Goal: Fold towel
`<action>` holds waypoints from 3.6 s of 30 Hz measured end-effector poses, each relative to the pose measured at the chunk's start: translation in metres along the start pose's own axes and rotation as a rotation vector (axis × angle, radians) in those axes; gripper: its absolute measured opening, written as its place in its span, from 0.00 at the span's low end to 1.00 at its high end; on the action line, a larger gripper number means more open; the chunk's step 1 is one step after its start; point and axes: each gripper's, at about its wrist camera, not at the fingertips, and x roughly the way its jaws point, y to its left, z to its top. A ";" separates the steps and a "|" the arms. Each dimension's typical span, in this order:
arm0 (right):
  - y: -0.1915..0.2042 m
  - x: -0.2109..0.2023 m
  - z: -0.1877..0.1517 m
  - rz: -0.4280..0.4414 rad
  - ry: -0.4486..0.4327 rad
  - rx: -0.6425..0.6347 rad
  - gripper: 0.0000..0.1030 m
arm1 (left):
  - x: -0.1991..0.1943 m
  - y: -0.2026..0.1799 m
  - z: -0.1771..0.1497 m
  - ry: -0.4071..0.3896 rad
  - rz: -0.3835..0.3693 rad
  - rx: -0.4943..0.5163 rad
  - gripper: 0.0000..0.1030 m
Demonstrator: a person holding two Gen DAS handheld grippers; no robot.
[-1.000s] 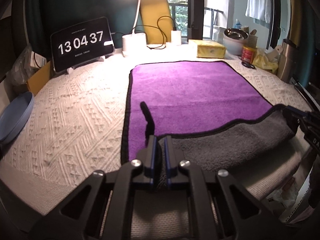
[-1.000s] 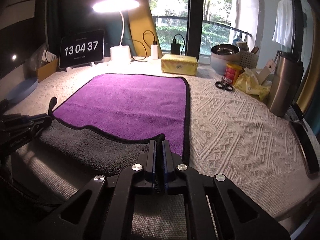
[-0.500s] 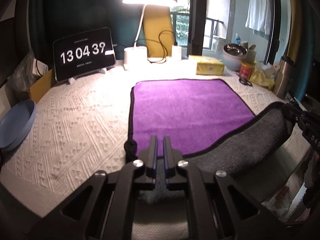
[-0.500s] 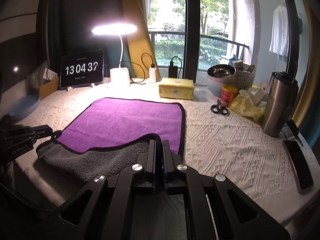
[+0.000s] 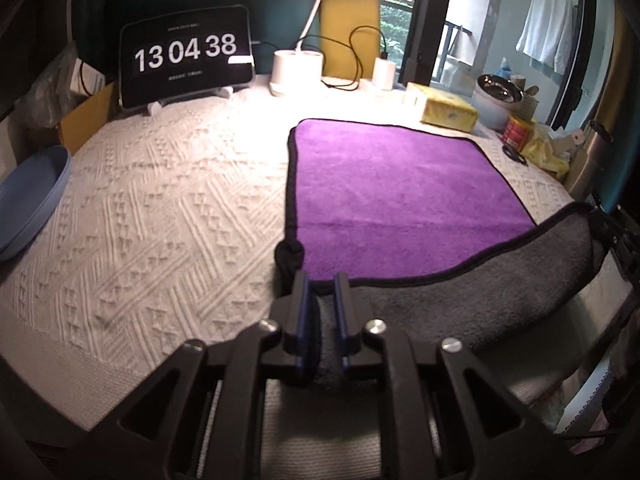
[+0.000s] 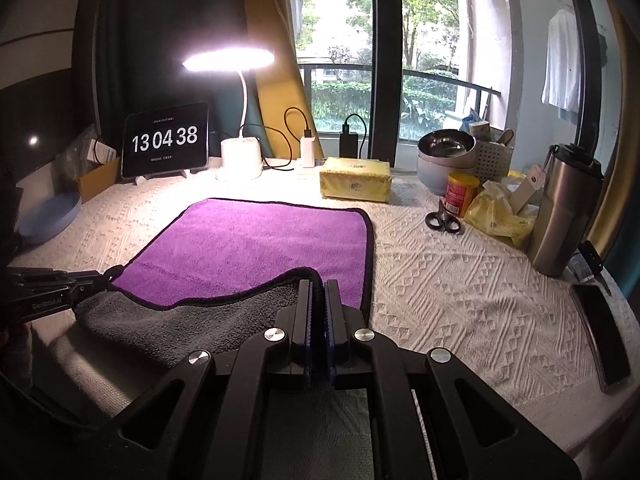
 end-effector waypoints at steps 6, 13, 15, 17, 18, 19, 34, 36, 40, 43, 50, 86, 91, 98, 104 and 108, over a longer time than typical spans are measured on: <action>0.000 -0.001 -0.003 0.001 0.002 0.006 0.06 | -0.005 0.004 -0.005 -0.005 0.005 -0.006 0.52; 0.002 -0.002 -0.004 0.005 0.000 0.005 0.06 | 0.003 -0.001 -0.014 0.037 -0.010 0.026 0.48; 0.001 -0.003 -0.004 0.005 -0.001 0.007 0.06 | 0.005 -0.006 -0.016 0.042 -0.004 0.059 0.25; 0.001 -0.004 -0.005 0.003 0.000 0.009 0.06 | 0.007 -0.009 -0.018 0.044 -0.006 0.080 0.17; 0.001 -0.004 -0.005 0.003 0.000 0.010 0.06 | 0.008 -0.010 -0.018 0.046 -0.011 0.084 0.13; 0.000 -0.004 -0.005 0.003 -0.001 0.012 0.06 | 0.008 -0.009 -0.018 0.045 -0.018 0.081 0.12; 0.002 -0.012 0.009 0.004 -0.046 -0.001 0.06 | -0.023 -0.011 0.008 -0.043 -0.071 0.061 0.05; 0.002 -0.013 0.012 0.002 -0.054 -0.001 0.06 | -0.026 -0.013 0.012 -0.061 -0.070 0.069 0.05; 0.000 -0.015 0.018 -0.003 -0.071 -0.002 0.06 | -0.030 -0.012 0.021 -0.080 -0.082 0.057 0.05; -0.001 -0.016 0.023 -0.005 -0.085 -0.002 0.06 | -0.034 -0.013 0.028 -0.104 -0.085 0.056 0.05; -0.002 -0.012 0.035 -0.012 -0.112 -0.010 0.06 | -0.040 -0.013 0.046 -0.152 -0.093 0.060 0.05; -0.024 0.079 0.087 -0.023 -0.115 -0.035 0.06 | 0.025 -0.009 0.127 -0.218 -0.087 0.052 0.05; -0.029 0.097 0.095 -0.026 -0.108 -0.032 0.06 | 0.039 -0.006 0.138 -0.226 -0.082 0.046 0.05; -0.034 0.126 0.102 -0.016 -0.085 -0.021 0.06 | 0.064 0.000 0.149 -0.212 -0.069 0.042 0.05; -0.037 0.152 0.105 -0.038 -0.039 -0.013 0.06 | 0.084 0.002 0.156 -0.206 -0.061 0.050 0.05; -0.039 0.171 0.105 -0.065 0.006 0.002 0.06 | 0.099 0.001 0.160 -0.199 -0.050 0.060 0.05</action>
